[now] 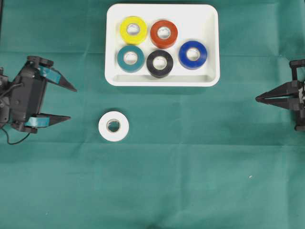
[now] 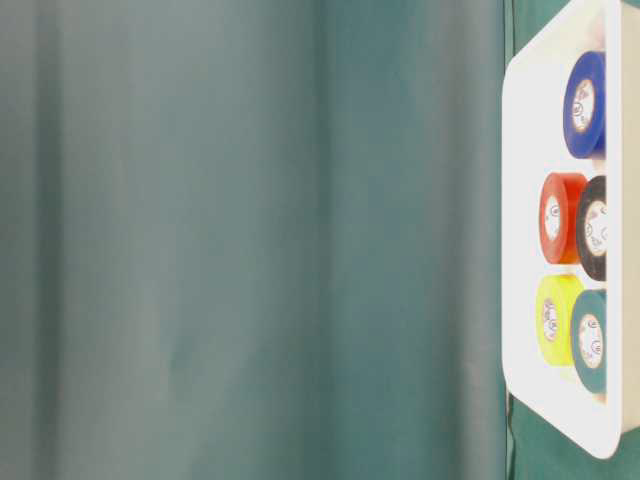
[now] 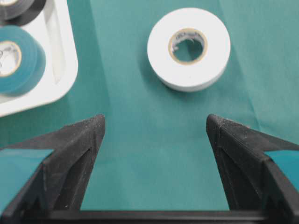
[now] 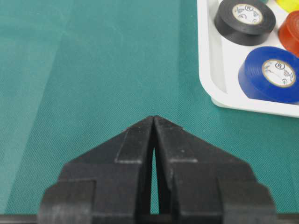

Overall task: Put the tape into the white case with the left arm.
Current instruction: 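Withdraw the left gripper back to the left side, then move the left gripper over the white tape roll and lower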

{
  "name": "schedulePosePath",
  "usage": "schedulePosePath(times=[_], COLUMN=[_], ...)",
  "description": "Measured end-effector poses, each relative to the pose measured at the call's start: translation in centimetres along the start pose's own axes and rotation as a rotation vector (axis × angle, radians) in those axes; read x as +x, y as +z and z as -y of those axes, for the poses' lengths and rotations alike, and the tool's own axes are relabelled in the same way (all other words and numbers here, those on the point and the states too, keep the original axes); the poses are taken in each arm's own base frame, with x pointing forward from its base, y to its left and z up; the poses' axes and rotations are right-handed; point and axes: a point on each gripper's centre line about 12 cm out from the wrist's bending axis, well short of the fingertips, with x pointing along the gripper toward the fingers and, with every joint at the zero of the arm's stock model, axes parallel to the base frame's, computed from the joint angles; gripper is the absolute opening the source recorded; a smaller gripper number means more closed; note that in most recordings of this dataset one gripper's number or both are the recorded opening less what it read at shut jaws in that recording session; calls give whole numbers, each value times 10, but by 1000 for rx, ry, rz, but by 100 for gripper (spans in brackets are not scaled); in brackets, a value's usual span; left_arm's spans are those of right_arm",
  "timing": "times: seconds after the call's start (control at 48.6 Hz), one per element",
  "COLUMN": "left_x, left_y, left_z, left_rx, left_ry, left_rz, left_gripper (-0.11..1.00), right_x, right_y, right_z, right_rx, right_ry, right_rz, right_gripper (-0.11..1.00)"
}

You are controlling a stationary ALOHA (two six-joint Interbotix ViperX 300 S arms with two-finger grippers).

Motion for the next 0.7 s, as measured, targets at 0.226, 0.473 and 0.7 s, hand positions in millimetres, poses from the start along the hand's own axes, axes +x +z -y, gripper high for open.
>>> schedulePosePath(times=[0.226,0.473,0.7], left_x=[26,60,87], left_y=[10,25,41], left_z=[-2,-2,4], left_rx=[2,12,32], left_ry=[-15,-42,-70], left_rz=[-58,-121,-144], left_gripper=[88,88,88], right_x=[0,0,0], right_y=[0,-1,-1], right_z=[0,0,0], right_rx=[-2,-2,-2], right_ry=[0,0,0], right_rz=[0,-2,-2], right_gripper=[-9,-9,-9])
